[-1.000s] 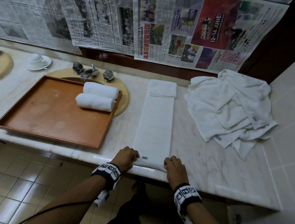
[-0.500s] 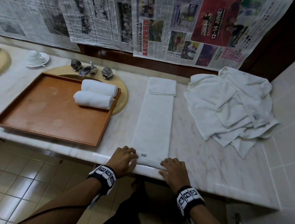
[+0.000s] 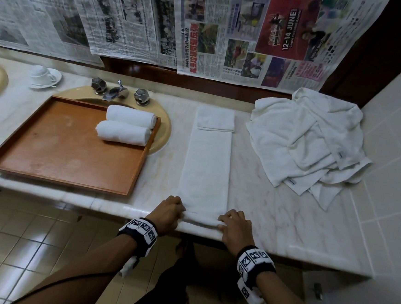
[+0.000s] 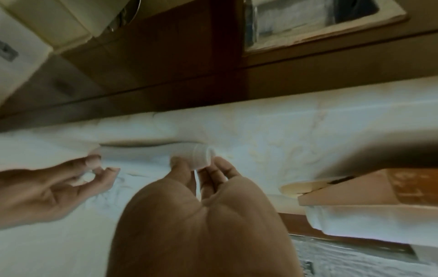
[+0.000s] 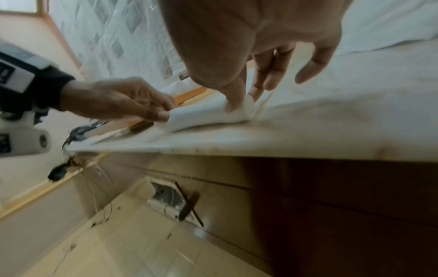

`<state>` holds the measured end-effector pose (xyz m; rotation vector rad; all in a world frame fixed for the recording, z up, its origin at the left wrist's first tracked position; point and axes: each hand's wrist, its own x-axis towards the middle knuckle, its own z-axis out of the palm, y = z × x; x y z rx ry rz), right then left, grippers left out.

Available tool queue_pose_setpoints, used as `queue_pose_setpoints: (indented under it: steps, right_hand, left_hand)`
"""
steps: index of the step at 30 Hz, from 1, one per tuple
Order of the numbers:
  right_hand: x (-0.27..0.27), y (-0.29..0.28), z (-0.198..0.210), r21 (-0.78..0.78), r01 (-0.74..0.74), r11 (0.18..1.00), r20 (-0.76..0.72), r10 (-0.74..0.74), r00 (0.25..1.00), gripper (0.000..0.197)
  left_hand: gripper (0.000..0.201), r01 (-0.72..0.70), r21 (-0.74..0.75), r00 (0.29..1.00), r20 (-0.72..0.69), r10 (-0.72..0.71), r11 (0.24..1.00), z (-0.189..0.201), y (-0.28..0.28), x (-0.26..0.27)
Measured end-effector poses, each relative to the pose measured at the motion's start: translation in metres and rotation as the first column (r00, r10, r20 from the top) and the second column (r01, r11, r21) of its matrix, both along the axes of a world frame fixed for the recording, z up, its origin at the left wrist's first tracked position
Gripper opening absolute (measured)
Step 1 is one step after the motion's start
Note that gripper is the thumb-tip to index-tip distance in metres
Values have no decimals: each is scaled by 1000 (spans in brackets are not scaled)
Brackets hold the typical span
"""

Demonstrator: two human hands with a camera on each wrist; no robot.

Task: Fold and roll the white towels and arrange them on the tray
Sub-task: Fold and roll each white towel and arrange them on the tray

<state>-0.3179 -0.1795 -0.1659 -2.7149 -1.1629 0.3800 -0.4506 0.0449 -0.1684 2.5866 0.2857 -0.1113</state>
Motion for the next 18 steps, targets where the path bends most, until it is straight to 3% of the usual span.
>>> queue_pose_setpoints:
  steps: [3,5,7,9,12,15,18]
  right_hand:
    - [10,6,1,-54,63,997,-162,-71,984,21]
    - [15,10,4,15,168,986,-262,-158,952,14]
    - [17,12,7,102,275,956,-316,-231,920,17]
    - [14,15,11,106,286,952,-284,-247,926,22]
    - [6,18,13,55,162,985,-125,-154,980,22]
    - [2,9,5,0,42,999,-6,-42,999,30]
    - [-6,1,7,45,-8,999,68,5,998,5]
  left_hand:
    - [16,-145,-142,988,-82,134,979,7,3,9]
    - [22,-267,-234,963,-93,252,935,10,5,11]
    - [22,-298,-210,955,-58,292,931,10,4,11]
    - [11,-257,-56,966,7,258,965,7,0,8]
    - [11,-131,167,990,69,121,977,-2,-4,0]
    - [15,-23,270,997,82,0,963,-4,-5,-7]
    - [27,-5,305,998,56,-13,952,-1,-3,-8]
